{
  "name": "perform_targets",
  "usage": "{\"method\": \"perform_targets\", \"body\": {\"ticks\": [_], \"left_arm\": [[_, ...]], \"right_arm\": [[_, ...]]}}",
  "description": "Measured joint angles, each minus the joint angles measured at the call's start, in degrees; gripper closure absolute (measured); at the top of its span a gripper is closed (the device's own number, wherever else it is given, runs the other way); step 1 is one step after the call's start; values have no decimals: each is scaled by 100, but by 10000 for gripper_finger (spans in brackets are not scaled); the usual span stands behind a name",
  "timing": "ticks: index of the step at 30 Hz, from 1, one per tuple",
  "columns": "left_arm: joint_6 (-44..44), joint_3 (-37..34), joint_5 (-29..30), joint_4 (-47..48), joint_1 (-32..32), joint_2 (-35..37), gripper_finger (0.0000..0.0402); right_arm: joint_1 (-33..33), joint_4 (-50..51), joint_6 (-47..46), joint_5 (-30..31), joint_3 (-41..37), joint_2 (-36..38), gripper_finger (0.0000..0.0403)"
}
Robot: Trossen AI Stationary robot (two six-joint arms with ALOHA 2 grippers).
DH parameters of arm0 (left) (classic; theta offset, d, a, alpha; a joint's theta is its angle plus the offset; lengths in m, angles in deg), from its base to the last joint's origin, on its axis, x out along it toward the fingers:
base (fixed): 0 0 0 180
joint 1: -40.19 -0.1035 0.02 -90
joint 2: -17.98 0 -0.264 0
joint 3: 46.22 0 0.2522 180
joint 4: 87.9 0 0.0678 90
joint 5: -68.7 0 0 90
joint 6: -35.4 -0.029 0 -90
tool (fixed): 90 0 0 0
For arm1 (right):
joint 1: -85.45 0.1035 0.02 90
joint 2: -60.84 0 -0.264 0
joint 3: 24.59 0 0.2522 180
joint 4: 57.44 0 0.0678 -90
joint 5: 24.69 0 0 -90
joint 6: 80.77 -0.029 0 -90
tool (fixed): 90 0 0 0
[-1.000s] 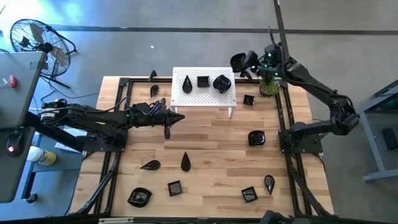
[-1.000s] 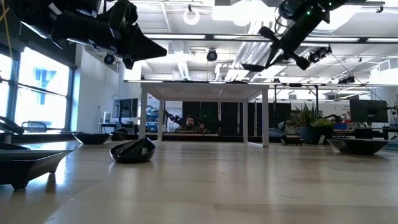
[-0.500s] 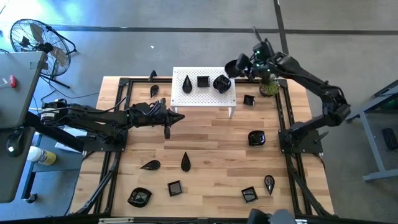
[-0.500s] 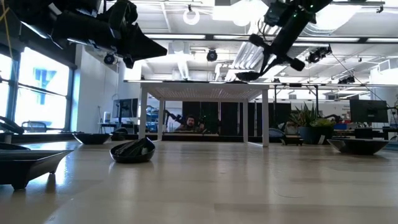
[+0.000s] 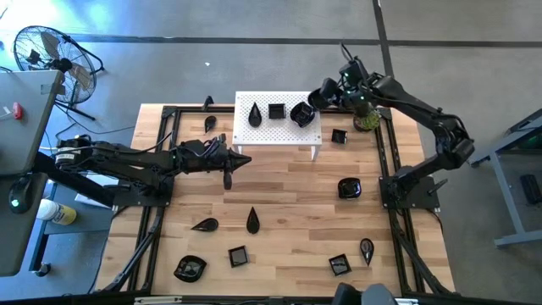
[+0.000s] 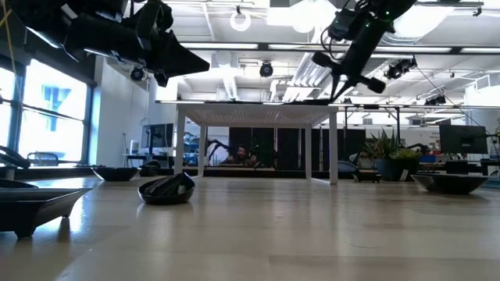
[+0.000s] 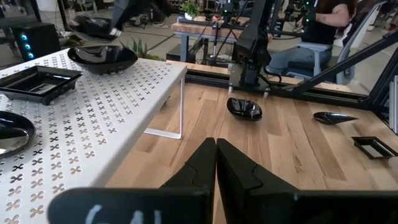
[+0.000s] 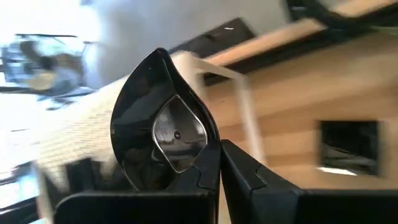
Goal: Pick & Place Mini shaped plates
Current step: Stack the leaf shaped bowl on top of the leaf shaped bowl on the shelf
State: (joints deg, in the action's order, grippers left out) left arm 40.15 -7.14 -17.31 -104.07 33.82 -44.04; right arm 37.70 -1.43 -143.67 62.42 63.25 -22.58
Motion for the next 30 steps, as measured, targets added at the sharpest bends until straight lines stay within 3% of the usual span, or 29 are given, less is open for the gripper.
{"method": "perform_targets", "body": {"ticks": [4, 22, 30], "left_arm": [[0, 0, 0, 2, 0, 0, 390], [0, 0, 4, -11, 0, 0, 390], [2, 0, -35, -46, 1, 0, 390]], "right_arm": [[86, -573, -106, -416, 0, -48, 400], [480, -355, 250, -504, 0, -50, 400], [482, -716, 467, -652, 0, -50, 400]]}}
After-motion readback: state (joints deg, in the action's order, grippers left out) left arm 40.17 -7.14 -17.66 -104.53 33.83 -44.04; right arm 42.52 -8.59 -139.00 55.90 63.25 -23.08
